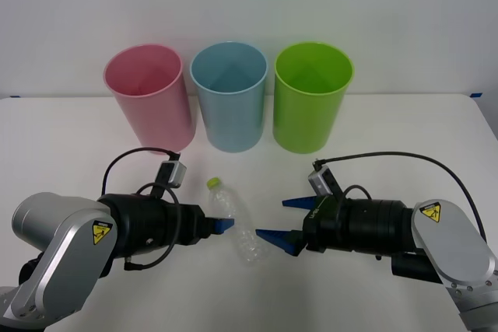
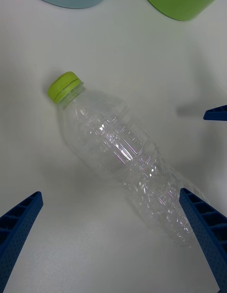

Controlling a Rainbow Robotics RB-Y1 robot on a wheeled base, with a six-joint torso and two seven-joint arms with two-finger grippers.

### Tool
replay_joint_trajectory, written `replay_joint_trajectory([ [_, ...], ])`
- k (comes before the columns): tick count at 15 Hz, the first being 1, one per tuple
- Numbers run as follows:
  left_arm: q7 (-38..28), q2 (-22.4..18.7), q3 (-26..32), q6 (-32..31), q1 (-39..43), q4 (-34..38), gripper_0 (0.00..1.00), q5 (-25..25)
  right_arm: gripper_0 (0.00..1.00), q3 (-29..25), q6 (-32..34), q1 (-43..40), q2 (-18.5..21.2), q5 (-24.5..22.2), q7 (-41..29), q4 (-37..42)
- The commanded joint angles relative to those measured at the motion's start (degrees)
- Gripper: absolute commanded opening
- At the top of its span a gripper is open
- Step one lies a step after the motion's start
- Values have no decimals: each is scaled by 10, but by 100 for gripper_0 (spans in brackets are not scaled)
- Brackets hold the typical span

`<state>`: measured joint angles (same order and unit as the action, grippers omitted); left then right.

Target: Put cans in the blue bin and PET bottles in the pink bin and trash in the green bin.

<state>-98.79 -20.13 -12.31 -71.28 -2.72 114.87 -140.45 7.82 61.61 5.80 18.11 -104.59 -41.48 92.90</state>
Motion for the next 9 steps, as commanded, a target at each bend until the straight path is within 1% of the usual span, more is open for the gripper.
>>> replay_joint_trajectory([
  [1,0,0,0,0,0,0,100,0,100,0,0,0,0,0,0,0],
  [9,0,0,0,0,0,0,100,0,100,0,0,0,0,0,0,0],
])
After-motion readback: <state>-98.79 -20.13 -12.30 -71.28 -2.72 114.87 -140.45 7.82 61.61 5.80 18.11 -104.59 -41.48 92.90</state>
